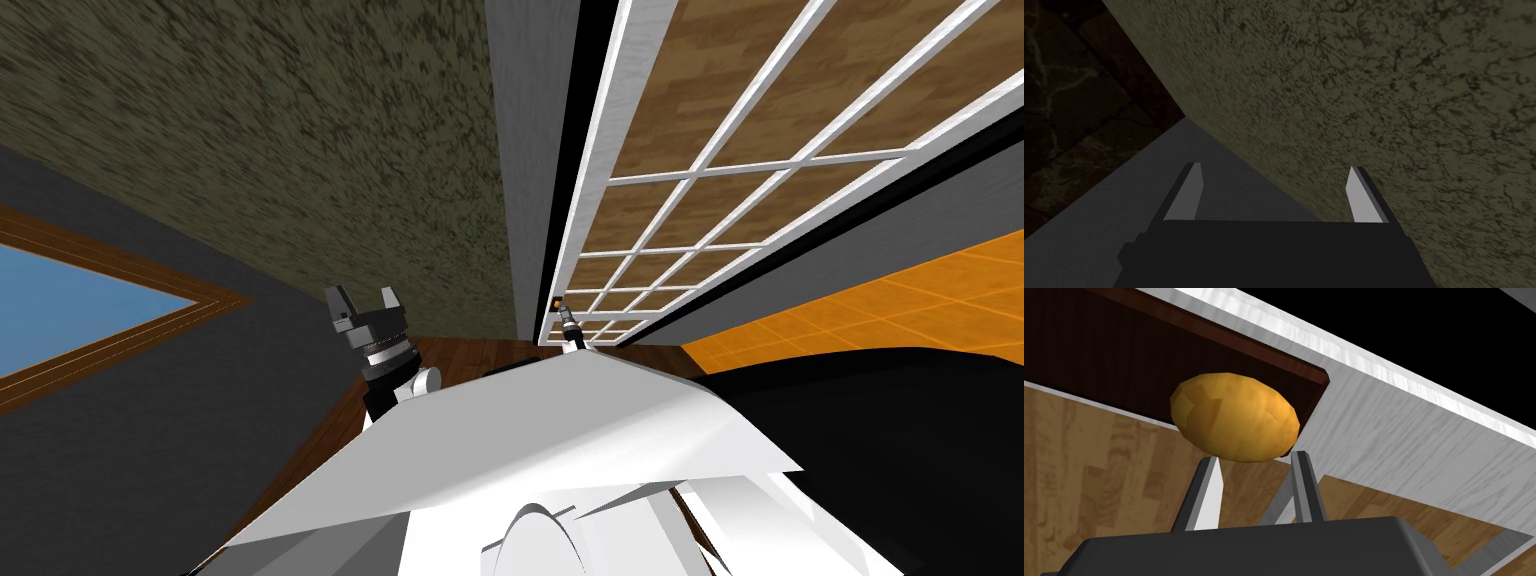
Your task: Pull the door open
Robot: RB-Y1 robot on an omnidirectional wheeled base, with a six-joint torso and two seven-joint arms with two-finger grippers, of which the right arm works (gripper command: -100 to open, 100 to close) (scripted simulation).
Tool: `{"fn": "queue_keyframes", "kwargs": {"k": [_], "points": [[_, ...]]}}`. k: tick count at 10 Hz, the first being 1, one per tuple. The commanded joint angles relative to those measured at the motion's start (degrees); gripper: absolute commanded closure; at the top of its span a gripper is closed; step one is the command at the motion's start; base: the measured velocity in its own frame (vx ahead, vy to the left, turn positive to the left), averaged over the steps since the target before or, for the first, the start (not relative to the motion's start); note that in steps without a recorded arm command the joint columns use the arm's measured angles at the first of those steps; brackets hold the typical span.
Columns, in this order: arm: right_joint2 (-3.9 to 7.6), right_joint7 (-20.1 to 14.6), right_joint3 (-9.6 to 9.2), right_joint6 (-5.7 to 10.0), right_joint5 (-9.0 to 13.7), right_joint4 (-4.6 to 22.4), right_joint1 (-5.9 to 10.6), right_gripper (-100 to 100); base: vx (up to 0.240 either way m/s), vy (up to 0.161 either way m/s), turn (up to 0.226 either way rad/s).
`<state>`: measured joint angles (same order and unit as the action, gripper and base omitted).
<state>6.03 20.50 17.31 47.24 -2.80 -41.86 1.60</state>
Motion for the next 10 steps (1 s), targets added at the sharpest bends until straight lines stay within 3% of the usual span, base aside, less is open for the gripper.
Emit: {"fn": "queue_keyframes", "kwargs": {"k": [1, 3, 4, 8, 9, 10], "points": [[-1.15, 0.2, -1.15, 1.93, -0.4, 2.9, 1.78, 100, 0.005, -0.006, 0.005], [-1.15, 0.2, -1.15, 1.93, -0.4, 3.8, 1.78, 100, 0.003, 0.001, 0.007], [-0.88, -2.2, -1.4, 1.96, 0.4, 3.9, 1.78, 100, -0.028, -0.007, 0.048], [-0.88, -2.2, -1.4, 1.96, 0.4, 3.9, 1.78, 100, -0.011, 0.0, 0.007], [-0.62, -4.5, -1.66, 1.99, 1.1, 4.0, 1.78, 100, -0.017, -0.012, 0.045], [-0.62, -4.5, -1.66, 1.99, 1.1, 4.0, 1.78, 100, -0.02, -0.009, 0.045]]}}
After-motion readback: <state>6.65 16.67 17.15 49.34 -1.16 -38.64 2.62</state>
